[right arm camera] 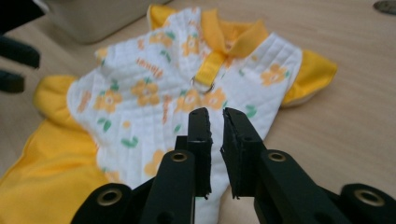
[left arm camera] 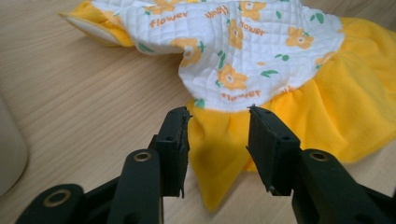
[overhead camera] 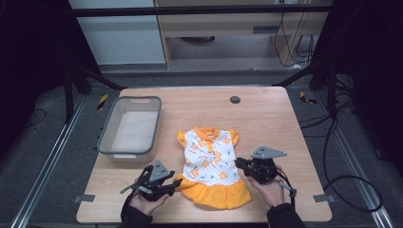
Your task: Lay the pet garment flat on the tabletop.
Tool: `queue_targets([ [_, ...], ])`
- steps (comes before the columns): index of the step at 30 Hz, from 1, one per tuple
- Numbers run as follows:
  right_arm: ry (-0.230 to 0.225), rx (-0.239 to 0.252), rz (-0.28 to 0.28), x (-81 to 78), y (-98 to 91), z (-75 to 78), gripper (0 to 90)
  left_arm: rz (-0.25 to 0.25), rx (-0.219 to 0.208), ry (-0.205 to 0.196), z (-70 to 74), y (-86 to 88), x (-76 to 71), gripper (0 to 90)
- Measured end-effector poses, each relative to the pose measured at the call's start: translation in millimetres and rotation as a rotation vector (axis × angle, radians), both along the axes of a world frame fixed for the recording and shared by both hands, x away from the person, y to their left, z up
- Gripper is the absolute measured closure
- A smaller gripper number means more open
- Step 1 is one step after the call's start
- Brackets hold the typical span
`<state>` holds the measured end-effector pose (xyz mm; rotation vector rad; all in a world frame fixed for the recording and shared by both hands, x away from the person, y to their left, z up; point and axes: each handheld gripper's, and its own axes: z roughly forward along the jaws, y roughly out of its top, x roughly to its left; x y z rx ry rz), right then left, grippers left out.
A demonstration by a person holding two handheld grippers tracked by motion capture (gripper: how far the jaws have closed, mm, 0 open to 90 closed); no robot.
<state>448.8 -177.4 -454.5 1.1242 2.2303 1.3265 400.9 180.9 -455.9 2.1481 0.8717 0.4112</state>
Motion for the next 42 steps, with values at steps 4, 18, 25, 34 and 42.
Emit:
queue_targets([
  [4, -0.03, 0.027, -0.046, 23.2, 4.9, 7.5, 76.1, 0.006, 0.015, 0.0, -4.4, 8.9, -10.8, 50.4],
  [18, 0.026, -0.087, -0.145, 103.7, 42.9, -24.4, 64.4, -0.04, 0.096, 0.062, -30.8, -5.4, 4.2, 62.0],
  [25, 0.055, -0.156, -0.173, 114.2, 48.1, -40.7, 70.9, -0.052, 0.098, 0.084, -30.7, -6.2, 4.9, 76.4],
  [34, 0.096, -0.231, -0.225, 111.8, 50.7, -44.6, 90.0, -0.121, 0.054, 0.098, -17.2, -9.0, -4.3, 86.9],
  [42, -0.001, -0.189, -0.347, 108.1, 29.7, -37.8, 90.0, -0.129, -0.101, 0.062, 4.2, -2.3, -4.1, 86.9],
])
